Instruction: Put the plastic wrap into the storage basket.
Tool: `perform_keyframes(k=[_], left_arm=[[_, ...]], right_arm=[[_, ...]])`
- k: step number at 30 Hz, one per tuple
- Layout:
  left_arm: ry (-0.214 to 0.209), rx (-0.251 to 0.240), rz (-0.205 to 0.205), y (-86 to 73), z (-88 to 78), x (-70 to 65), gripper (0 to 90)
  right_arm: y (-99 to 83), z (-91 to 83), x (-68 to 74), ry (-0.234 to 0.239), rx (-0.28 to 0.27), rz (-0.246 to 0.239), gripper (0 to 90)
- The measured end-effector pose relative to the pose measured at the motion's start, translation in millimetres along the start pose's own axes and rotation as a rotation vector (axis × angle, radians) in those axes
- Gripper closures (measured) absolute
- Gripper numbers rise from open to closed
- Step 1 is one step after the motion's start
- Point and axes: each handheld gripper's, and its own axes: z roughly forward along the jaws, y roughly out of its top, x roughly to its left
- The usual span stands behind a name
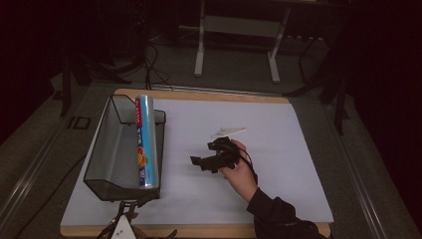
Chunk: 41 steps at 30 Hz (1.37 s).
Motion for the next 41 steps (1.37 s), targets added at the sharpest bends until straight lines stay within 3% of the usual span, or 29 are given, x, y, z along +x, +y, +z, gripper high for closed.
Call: perform_keyframes(k=[13,27,34,41], left_arm=[[-0.002,0.002,0.001,-0.2,0.9,-0.3,1.8],[-0.006,0.007,0.006,0.1,1.1,-1.5,1.8],[-0.012,0.007,0.011,0.4,0.5,-1.1,1.8],[-0.015,0.009,0.014,0.6,0.6,-1.5,1.8]], right_arm=[[-35.3,-19.8,-9.3,0.001,0.008,0.022,13.2],[-62.9,-46.7,-16.3,-0.007,-0.019,0.049,13.2],[-68.2,-44.0,-20.1,-0.034,-0.017,0.032,13.2],[-68.9,-39.6,-16.8,-0.029,-0.004,0.005,13.2]])
